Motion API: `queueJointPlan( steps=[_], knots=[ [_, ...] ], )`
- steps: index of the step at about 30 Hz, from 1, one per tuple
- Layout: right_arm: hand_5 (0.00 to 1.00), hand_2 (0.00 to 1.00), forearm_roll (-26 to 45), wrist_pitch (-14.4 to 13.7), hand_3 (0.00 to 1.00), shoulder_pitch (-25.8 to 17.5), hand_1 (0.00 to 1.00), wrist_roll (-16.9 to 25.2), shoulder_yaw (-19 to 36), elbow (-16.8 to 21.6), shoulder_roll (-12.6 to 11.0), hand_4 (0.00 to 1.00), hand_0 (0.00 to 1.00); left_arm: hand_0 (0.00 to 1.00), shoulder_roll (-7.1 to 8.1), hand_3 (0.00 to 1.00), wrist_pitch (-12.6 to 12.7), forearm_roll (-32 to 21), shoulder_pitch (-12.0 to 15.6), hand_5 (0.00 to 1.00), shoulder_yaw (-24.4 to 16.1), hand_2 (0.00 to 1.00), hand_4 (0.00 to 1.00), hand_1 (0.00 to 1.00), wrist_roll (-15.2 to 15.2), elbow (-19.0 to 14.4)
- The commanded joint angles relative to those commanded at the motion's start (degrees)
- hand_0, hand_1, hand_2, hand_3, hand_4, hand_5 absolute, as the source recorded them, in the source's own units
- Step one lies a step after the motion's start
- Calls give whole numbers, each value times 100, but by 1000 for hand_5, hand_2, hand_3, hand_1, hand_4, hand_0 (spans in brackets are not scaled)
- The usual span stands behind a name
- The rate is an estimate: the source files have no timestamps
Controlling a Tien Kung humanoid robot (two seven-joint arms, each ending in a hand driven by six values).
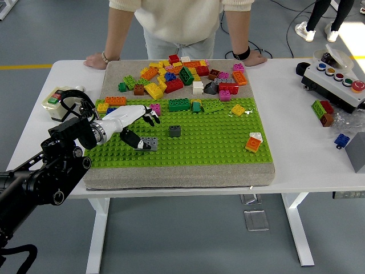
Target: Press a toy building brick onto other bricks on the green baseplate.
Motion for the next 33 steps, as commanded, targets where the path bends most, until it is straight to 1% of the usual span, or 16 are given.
queueJointPlan(
  steps=[3,7,10,12,16,19,22,33],
  knots=[
    [491,731,0,4,699,-4,688,-5,-1,0,-1,977,760,765,0,638,1,-8,2,53,2,610,976,680,0,-1],
    [491,731,2,1,699,-1,688,-2,8,0,0,977,760,765,11,638,-67,-11,8,53,-1,610,976,680,10,-34],
    [492,731,10,-4,699,2,688,5,13,0,-7,977,760,764,41,639,-182,-18,40,47,-18,606,971,675,41,-164],
    [492,731,-5,2,699,-6,688,-4,23,0,-14,977,760,764,52,639,-297,-51,77,47,-36,606,971,675,84,-350],
    [492,731,-9,2,699,-10,688,-2,21,0,-12,977,760,764,56,641,-366,-61,114,46,-30,608,973,675,110,-497],
    [492,731,-3,-8,699,-6,688,10,8,0,1,977,760,764,87,641,-439,-72,189,46,-15,608,973,675,137,-705],
    [491,731,-4,-6,698,-14,688,10,-1,0,3,977,761,764,101,641,-479,-55,238,52,15,611,980,678,153,-812],
    [491,731,2,-11,697,-1,688,8,-12,0,6,976,760,765,80,639,-500,-103,330,58,176,617,990,688,155,-883]
  ],
)
